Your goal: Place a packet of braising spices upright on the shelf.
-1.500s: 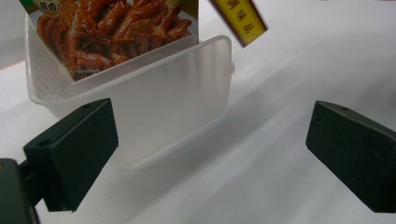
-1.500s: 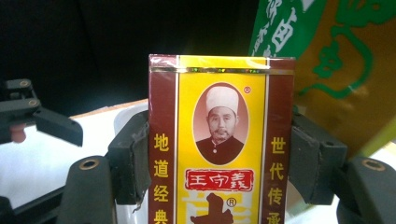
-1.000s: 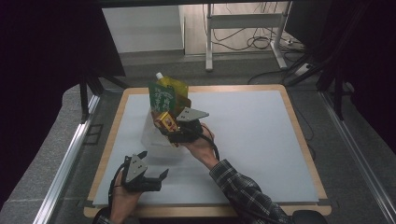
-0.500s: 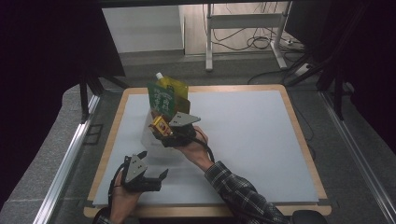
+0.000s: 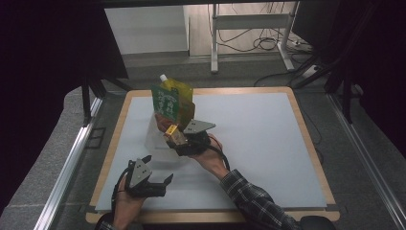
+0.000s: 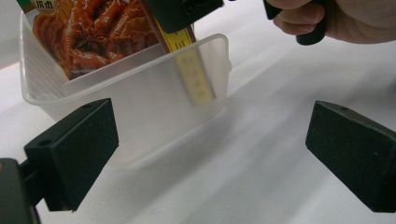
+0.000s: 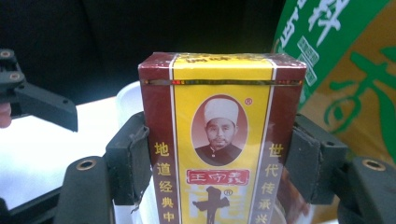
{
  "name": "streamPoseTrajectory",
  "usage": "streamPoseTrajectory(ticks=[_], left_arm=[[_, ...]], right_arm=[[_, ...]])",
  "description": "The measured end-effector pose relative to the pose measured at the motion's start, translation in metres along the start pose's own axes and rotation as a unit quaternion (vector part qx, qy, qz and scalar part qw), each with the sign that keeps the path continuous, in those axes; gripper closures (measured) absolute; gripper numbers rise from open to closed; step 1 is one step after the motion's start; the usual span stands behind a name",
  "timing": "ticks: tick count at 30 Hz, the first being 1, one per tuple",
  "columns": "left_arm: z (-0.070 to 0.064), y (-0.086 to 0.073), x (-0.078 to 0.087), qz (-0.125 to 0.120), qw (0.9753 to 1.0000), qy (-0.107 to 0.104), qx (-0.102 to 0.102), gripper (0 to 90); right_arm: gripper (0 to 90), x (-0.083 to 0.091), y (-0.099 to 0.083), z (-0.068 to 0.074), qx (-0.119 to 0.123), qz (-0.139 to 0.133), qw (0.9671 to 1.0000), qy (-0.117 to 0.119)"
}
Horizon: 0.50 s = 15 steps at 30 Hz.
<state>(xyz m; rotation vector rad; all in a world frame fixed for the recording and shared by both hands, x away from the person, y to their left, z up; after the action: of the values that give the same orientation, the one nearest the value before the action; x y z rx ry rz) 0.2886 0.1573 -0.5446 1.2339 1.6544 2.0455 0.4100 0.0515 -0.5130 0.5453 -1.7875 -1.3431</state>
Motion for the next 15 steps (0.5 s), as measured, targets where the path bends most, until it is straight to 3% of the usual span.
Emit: streamPoseTrajectory(ticks=[15], left_arm=[[-0.0010, -0.0003, -0.0009, 0.003, 1.0000, -0.001, -0.003, 2.1]], right_arm=[[32.1, 0.0085, -0.0073, -0.0046, 0.009, 0.053, 0.9985, 0.004]])
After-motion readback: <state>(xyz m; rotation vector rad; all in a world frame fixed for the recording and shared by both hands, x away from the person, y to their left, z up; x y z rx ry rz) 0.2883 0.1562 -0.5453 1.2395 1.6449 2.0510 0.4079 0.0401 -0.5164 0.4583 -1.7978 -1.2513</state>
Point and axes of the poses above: each handheld gripper's, and its own axes: x roughly backward along the jaws, y roughly out of its top, z roughly to its left, the point moved 7 cm from there along -x, roughly forward along the jaws, and after that the axes turned 13 degrees about -y, right-handed, at the moved point
